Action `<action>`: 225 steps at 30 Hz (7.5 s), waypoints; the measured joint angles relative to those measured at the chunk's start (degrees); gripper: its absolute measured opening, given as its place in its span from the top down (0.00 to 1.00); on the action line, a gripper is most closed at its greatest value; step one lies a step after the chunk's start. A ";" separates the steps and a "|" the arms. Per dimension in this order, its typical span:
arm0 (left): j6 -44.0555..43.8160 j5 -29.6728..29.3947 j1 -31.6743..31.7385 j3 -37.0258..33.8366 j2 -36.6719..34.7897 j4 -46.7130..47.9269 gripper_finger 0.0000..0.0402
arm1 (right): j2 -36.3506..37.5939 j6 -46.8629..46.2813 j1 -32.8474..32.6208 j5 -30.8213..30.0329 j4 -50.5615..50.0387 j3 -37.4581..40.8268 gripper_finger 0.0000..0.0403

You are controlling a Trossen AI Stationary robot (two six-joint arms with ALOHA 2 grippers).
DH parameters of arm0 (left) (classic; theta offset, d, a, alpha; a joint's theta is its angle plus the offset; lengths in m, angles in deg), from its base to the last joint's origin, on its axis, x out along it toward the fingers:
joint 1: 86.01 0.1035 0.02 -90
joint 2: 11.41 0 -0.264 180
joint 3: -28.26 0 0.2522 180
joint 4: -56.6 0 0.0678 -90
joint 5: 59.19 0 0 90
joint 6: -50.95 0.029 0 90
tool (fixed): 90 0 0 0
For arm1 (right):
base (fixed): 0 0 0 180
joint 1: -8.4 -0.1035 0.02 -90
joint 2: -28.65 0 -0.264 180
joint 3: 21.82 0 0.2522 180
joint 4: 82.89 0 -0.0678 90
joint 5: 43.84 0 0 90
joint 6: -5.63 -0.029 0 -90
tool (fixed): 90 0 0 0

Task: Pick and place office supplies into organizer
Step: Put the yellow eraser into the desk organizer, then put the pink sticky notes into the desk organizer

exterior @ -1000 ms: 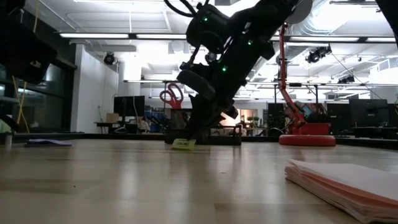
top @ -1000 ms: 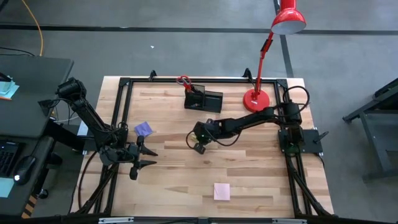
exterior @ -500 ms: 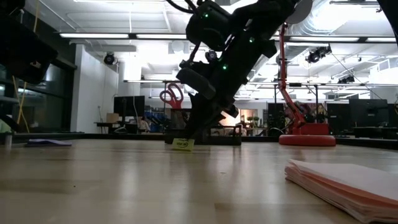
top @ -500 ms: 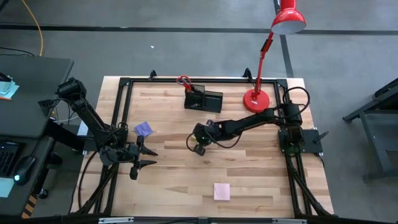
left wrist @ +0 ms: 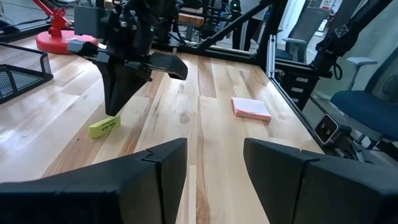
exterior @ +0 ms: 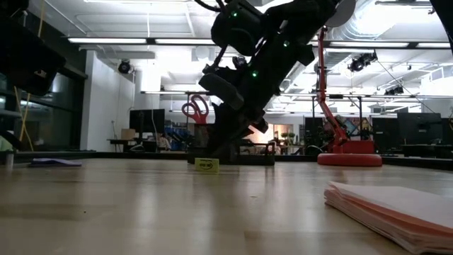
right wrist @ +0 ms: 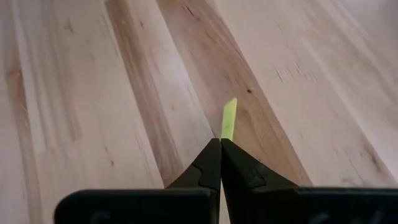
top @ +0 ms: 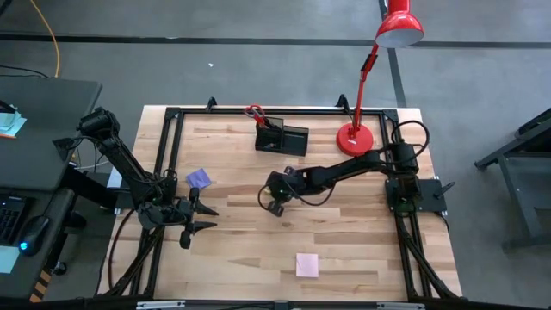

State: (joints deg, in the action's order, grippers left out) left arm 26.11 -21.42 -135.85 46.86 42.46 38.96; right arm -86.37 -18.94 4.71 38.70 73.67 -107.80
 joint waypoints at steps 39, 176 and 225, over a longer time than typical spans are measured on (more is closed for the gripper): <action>-2.58 -2.57 0.00 -0.02 4.00 -2.38 0.63 | -3.82 -5.44 -0.85 -6.46 1.92 -0.07 0.59; -8.27 -14.19 -0.04 0.00 4.07 -2.80 0.63 | -4.43 -18.68 -35.02 -0.41 -32.69 -17.70 0.65; -13.16 -15.33 0.00 0.00 6.82 -1.46 0.63 | -13.12 -17.22 -41.24 -16.30 -33.74 -21.58 0.99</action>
State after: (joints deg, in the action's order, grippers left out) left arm 12.95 -36.75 -135.85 46.86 49.28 37.50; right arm -99.48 -36.16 -36.53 22.40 39.93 -129.38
